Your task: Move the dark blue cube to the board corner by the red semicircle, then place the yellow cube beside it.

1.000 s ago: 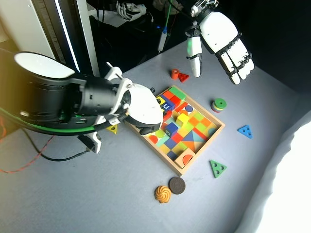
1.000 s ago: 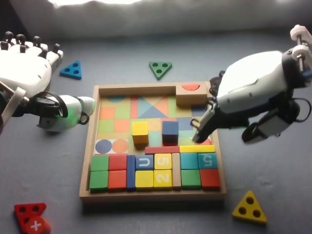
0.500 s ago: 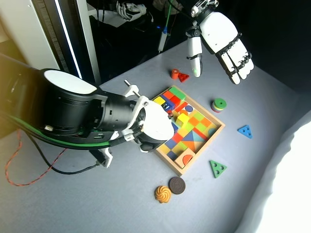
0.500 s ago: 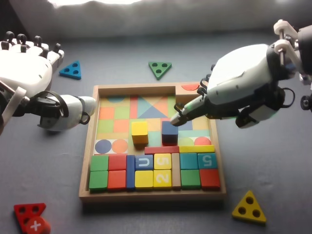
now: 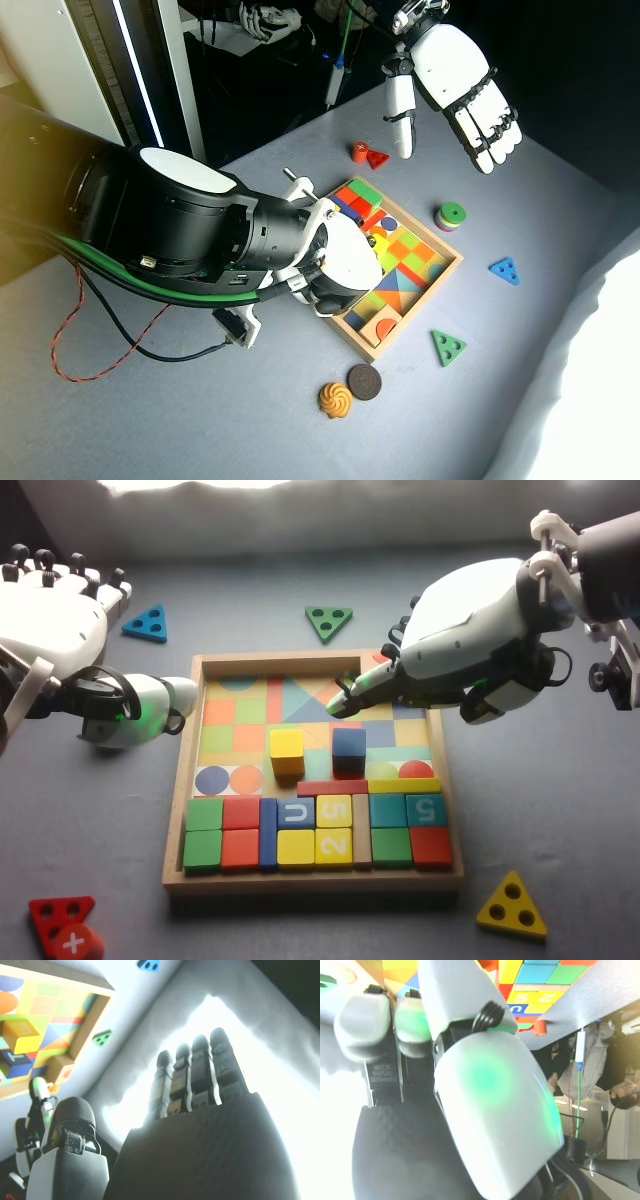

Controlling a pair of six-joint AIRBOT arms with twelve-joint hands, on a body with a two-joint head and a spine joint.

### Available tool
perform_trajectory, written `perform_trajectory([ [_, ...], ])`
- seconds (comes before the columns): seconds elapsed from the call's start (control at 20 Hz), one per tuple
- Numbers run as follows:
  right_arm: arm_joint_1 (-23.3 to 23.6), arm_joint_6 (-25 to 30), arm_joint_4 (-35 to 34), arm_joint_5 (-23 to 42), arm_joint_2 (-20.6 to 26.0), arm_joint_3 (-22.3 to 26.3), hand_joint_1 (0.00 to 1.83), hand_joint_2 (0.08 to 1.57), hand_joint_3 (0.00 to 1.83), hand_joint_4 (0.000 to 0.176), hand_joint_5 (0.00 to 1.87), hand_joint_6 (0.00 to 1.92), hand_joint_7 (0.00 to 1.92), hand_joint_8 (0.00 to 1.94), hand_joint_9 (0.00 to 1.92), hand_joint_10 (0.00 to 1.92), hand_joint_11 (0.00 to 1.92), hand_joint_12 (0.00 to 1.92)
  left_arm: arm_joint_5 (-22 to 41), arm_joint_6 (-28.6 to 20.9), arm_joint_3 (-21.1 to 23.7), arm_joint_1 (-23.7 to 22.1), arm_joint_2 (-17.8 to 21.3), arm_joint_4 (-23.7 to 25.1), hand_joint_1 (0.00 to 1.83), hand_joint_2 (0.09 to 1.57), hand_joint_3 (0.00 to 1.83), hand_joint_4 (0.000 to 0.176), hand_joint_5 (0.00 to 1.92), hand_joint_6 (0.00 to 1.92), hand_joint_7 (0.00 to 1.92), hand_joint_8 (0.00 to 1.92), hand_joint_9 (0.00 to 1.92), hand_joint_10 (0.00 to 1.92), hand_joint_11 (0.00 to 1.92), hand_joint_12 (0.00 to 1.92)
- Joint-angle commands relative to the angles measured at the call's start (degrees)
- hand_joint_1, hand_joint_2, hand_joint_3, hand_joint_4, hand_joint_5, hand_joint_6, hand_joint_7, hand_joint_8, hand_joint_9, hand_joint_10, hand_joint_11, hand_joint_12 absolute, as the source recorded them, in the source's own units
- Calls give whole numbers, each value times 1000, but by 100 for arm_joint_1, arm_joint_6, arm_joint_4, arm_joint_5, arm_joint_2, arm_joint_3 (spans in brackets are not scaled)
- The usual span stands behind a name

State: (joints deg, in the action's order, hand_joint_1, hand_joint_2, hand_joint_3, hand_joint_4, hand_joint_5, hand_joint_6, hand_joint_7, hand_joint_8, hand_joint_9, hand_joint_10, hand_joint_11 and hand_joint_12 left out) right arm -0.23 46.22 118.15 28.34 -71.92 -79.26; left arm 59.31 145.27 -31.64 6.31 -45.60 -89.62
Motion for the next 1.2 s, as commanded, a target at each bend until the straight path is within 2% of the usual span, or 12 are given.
perform_trajectory([
  [0.0,6,-51,-184,-185,46,-8,1742,1179,0,0,219,29,1001,1941,1234,1921,1351,1921,260,0,-6,-77,36,464,0,1253,4,0,75,7,46,8,27,9,9,4],
  [0.05,-10,-51,-184,-202,40,-8,1753,1177,0,0,247,32,1005,1941,1242,1921,1319,1921,260,0,-6,-78,36,456,0,1259,6,0,74,6,50,9,39,13,18,8],
  [0.15,-54,-52,-159,-209,31,-8,1739,1166,0,0,234,11,927,1837,1114,1921,1181,1921,260,0,-6,-82,35,450,0,1251,2,0,68,2,45,4,30,7,4,1],
  [0.2,-87,-52,-120,-210,25,-8,1722,1163,0,0,226,5,946,1920,1149,1921,1265,1921,260,0,-6,-82,35,447,0,1247,0,0,55,0,35,0,20,2,0,0],
  [0.3,-131,-52,-87,-226,16,-8,1722,1152,0,0,311,30,1064,1940,1257,1921,1366,1921,260,0,-6,-82,35,428,0,1266,8,0,77,9,53,7,49,12,24,11],
  [0.4,-144,-52,-86,-229,-1,-7,1753,1144,0,0,336,20,1091,1941,1344,1921,1462,1921,265,0,-7,-89,35,427,0,1269,7,0,91,11,77,13,76,18,44,22],
  [0.55,-140,-52,-86,-229,-21,-6,1766,1142,0,0,326,9,1101,1941,1328,1921,1436,1921,278,0,-7,-97,34,412,0,1270,3,0,114,5,89,1,86,4,51,41],
  [0.65,-125,-52,-86,-228,-26,-5,1709,1168,2,0,320,14,985,1941,1242,1921,1371,1921,283,0,-9,-108,34,413,0,1268,1,0,110,2,79,4,71,3,33,43],
  [0.7,-117,-55,-85,-227,-27,-6,1708,1167,1,0,232,2,980,1941,1231,1921,1361,1921,283,0,-7,-109,32,413,0,1265,0,0,113,3,82,5,72,3,27,42],
  [0.85,-95,-80,-84,-206,-30,-5,1739,1138,0,0,232,15,1135,1941,1314,1921,1430,1921,283,0,-1,-107,32,386,0,1276,4,0,84,0,63,1,58,3,16,44],
  [1.1,-85,-84,-83,-168,-43,-3,1726,1137,0,0,230,10,1133,1941,1361,1921,1446,1921,283,0,-2,-107,34,377,0,1274,3,0,90,3,54,0,32,0,0,34],
  [1.15,-84,-84,-83,-152,-46,1,1727,1153,0,0,261,18,1095,1941,1310,1921,1341,1921,283,0,-1,-107,34,377,0,1273,2,0,68,1,27,0,6,0,0,6],
])
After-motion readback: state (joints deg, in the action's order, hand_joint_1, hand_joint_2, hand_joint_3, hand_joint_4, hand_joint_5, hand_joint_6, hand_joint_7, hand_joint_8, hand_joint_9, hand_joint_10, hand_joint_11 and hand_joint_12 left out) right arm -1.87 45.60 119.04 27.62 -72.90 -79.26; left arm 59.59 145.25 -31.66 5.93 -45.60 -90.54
